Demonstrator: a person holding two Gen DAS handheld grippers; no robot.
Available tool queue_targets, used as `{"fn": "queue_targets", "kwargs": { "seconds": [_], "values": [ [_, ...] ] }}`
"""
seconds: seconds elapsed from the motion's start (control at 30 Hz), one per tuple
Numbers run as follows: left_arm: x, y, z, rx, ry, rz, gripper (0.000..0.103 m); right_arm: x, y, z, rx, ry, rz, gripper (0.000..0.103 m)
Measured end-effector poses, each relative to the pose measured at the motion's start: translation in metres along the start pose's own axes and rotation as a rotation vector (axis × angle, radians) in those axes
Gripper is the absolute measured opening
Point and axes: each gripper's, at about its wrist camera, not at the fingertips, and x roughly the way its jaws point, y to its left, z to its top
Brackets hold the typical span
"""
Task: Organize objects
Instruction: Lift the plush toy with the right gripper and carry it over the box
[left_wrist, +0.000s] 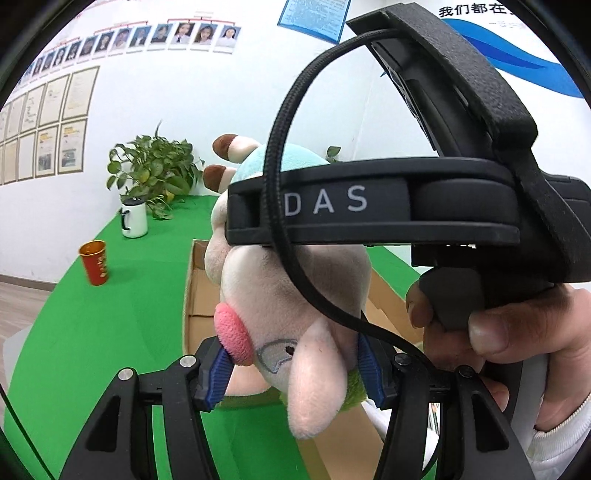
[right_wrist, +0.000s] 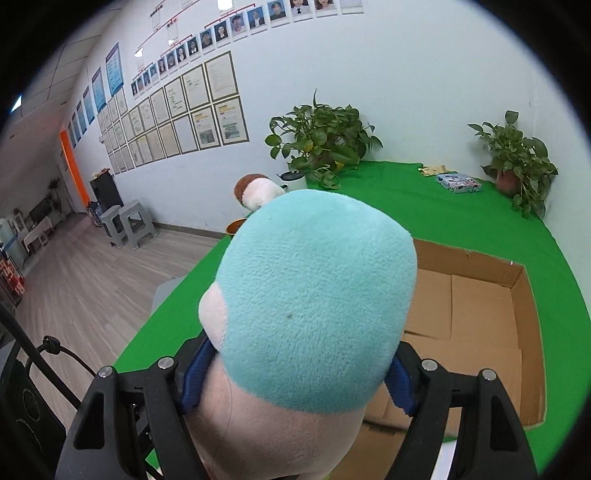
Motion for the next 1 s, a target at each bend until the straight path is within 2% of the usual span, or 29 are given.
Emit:
{"fn": "queue_targets", "kwargs": {
  "seconds": [0.17, 0.33, 0.4, 0.6, 0.77, 0.93, 1.0],
  "values": [
    [0.04, 0.006, 0.005, -0.038, 0.067, 0.005, 0.055, 0.036, -0.022, 0.003, 0.017, 0.077, 0.01, 0.077],
    [0.057, -0.005, -0.024, -0.068, 0.13, 0.03, 0.055, 0.077, -0.036, -0.001, 0.038, 0.149, 0.044, 0.077],
    [0.052, -0.009, -0.051, -0.074, 0.152, 0.048, 0.055, 0.092, -0.042, -0.004, 0.057, 0.166, 0.069, 0.077],
    [0.122, 0.05, -0.075, -0.104, 0.244, 0.074, 0.055, 0.138, -0.062, -0.018, 0.099, 0.248, 0.13, 0.077],
    [0.15, 0.068, -0.092, -0.14, 0.301, 0.081, 0.059, 0.171, -0.076, -0.033, 0.142, 0.313, 0.17, 0.077],
    [0.147, 0.072, -0.099, -0.126, 0.283, 0.108, 0.064, 0.178, -0.076, -0.034, 0.146, 0.322, 0.195, 0.077],
    [0.135, 0.074, -0.1, -0.132, 0.264, 0.09, 0.063, 0.183, -0.078, -0.034, 0.138, 0.327, 0.148, 0.078]
  ]
}}
